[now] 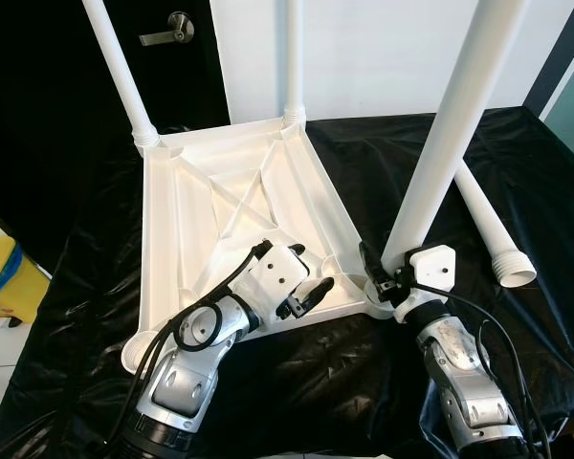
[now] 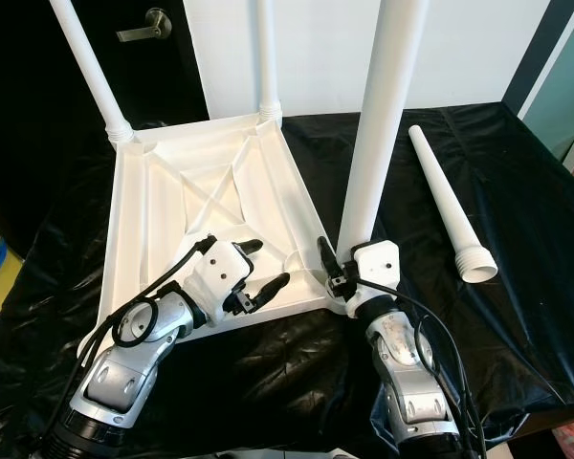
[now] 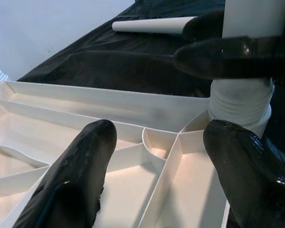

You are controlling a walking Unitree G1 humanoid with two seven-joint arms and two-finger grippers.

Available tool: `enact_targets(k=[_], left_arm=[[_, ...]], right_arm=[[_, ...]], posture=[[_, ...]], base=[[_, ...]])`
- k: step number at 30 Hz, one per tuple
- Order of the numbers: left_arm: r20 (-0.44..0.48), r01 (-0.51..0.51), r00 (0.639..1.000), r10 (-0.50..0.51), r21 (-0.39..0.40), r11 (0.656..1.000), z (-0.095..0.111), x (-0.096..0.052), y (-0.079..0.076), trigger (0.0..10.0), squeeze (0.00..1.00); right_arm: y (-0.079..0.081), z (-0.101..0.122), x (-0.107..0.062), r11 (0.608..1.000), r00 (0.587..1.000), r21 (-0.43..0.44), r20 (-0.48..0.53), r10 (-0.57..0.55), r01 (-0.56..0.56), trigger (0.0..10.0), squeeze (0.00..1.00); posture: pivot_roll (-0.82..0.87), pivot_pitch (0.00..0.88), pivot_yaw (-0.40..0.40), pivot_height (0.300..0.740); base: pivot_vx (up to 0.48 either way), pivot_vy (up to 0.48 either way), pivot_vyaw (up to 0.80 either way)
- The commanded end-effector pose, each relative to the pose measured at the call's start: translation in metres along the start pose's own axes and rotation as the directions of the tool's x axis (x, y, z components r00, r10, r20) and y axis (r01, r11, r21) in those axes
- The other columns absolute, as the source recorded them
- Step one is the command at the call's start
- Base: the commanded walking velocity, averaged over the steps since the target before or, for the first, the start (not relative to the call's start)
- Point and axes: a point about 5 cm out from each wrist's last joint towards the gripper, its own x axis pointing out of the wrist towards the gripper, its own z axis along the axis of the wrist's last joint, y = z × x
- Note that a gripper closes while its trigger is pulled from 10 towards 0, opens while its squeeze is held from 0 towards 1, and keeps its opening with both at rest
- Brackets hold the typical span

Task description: Building children table

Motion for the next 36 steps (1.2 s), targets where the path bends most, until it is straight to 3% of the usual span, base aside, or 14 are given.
enact_targets(k=[1, 17, 31, 34, 36], left_arm=[[-0.004, -0.043, 0.999, 0.043, -0.006, 0.999, 0.001, -0.002, 0.001, 10.0, 0.00], [0.007, -0.037, 0.999, 0.037, -0.002, 0.999, 0.008, -0.003, 0.002, 10.0, 0.00], [0.005, -0.038, 0.999, 0.038, 0.001, 0.999, 0.011, -0.003, 0.004, 10.0, 0.00], [0.005, -0.039, 0.999, 0.039, 0.002, 0.999, 0.012, -0.004, 0.004, 10.0, 0.00], [0.006, -0.038, 0.999, 0.038, 0.002, 0.999, 0.012, -0.004, 0.004, 10.0, 0.00]], right_arm=[[0.002, -0.027, -0.013, 1.000, 0.992, 0.008, -0.122, 0.018, -0.017, 10.0, 0.00], [0.002, -0.035, -0.014, 0.996, 0.990, -0.032, -0.117, 0.073, -0.077, 10.0, 0.00], [0.016, -0.038, -0.016, 0.976, 0.968, -0.038, -0.135, 0.210, -0.217, 10.0, 0.00], [0.012, -0.044, -0.018, 0.978, 0.965, 0.099, -0.170, 0.200, -0.185, 10.0, 0.00], [0.010, -0.045, -0.018, 0.978, 0.965, 0.123, -0.178, 0.191, -0.170, 10.0, 0.00]], posture=[[-0.05, 0.046, 0.033, 0.740], [-0.05, 0.050, 0.045, 0.740], [-0.05, 0.062, 0.051, 0.740], [-0.05, 0.067, 0.051, 0.740], [-0.05, 0.068, 0.051, 0.740]], base=[[0.000, 0.000, 0.00], [0.000, 0.000, 0.00], [0.000, 0.000, 0.00], [0.000, 0.000, 0.00], [0.000, 0.000, 0.00]])
